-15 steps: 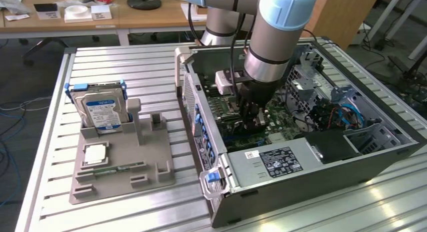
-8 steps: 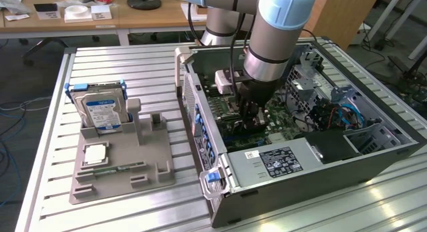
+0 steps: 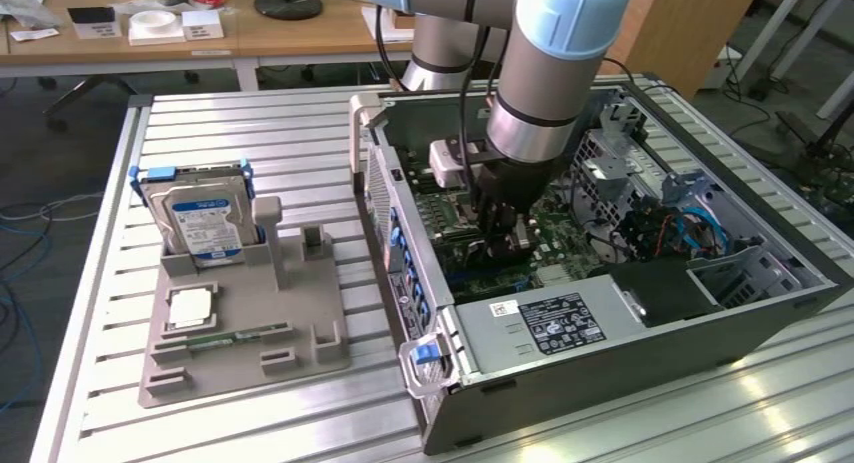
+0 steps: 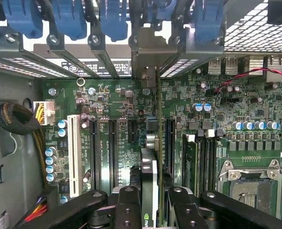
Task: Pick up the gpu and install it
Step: 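Insert the gpu into the slot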
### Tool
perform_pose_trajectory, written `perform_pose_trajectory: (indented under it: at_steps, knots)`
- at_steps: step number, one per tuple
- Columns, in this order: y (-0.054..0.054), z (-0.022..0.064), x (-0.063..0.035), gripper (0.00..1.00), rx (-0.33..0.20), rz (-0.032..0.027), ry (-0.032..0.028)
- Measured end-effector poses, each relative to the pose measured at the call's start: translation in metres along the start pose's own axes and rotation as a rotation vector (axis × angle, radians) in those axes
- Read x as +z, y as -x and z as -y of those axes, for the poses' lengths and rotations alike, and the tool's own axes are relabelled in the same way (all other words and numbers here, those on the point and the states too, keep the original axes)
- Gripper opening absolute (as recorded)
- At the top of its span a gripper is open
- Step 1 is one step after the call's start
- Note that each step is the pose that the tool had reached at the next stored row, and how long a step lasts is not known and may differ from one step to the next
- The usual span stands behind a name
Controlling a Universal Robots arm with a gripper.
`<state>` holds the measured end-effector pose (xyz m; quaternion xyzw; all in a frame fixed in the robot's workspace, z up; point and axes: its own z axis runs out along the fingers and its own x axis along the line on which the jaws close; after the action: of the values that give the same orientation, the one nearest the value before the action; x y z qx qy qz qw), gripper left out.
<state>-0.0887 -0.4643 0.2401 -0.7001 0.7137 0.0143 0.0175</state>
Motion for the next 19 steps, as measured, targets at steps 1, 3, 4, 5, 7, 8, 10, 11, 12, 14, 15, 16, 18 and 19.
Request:
perform_pose_trajectory:
  at_steps: [1,3,4,5,7,8,10,11,12,14,15,16,18,19]
  knots:
    - [0.0002,-0.0001,0.0,0.27,0.0,0.0,0.0001]
    - [0.0003,-0.0004,0.0001,0.27,0.0,0.0,0.0001]
    - [0.0004,-0.0004,0.0002,0.27,0.0,0.0001,0.0]
    - [0.0004,-0.0003,0.0002,0.27,0.0,0.0001,0.0]
    - [0.0004,-0.0008,0.0004,0.27,0.0,-0.0001,-0.0001]
    - [0.0004,-0.0011,0.0005,0.27,0.0,-0.0001,-0.0001]
    - [0.0004,-0.0016,0.0011,0.27,0.0,0.0007,-0.0004]
    - [0.0004,-0.0017,0.0011,0.27,0.0,0.0005,-0.0002]
    - [0.0004,-0.0018,0.0011,0.27,0.0,0.0005,-0.0002]
    - [0.0004,-0.0019,0.001,0.27,0.0,0.0003,-0.0001]
    - [0.0003,-0.0019,0.0009,0.27,0.0,0.0002,-0.0001]
    - [0.0003,-0.0019,0.0009,0.27,0.0,0.0002,-0.0001]
    - [0.0004,-0.0019,0.0009,0.27,0.0,0.0002,-0.0001]
    - [0.0003,-0.0019,0.0009,0.27,0.0,0.0002,-0.0001]
